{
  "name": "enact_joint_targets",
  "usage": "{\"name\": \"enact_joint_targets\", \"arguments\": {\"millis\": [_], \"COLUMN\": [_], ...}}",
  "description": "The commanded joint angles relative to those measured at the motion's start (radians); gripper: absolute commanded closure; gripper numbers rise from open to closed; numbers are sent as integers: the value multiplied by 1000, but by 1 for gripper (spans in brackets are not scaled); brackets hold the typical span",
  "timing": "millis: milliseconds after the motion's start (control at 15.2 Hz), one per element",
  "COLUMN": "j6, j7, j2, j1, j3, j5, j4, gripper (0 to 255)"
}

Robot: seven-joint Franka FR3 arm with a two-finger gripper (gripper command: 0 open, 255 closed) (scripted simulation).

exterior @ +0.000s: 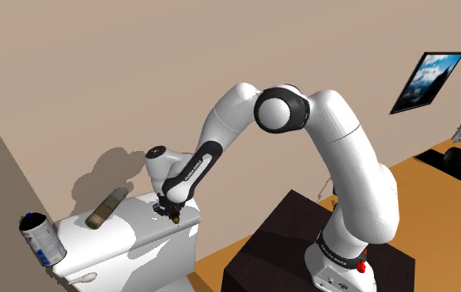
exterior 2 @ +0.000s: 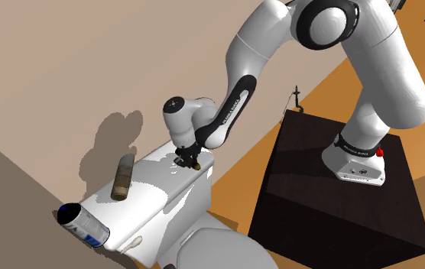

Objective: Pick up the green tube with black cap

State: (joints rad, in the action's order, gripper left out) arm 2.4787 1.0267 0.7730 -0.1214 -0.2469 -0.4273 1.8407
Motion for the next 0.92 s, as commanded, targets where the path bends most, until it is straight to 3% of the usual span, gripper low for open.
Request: {"name": "enact_joint_targets", "arguments": {"millis": [0,858], "j6": [-15,-100], "j7": [-6,-40], "j2": [-21,-145], "j1": [6,36], "j3": [-6,-48], "j5": [7,52], "j4": [8,45], "gripper": [255,255]}}
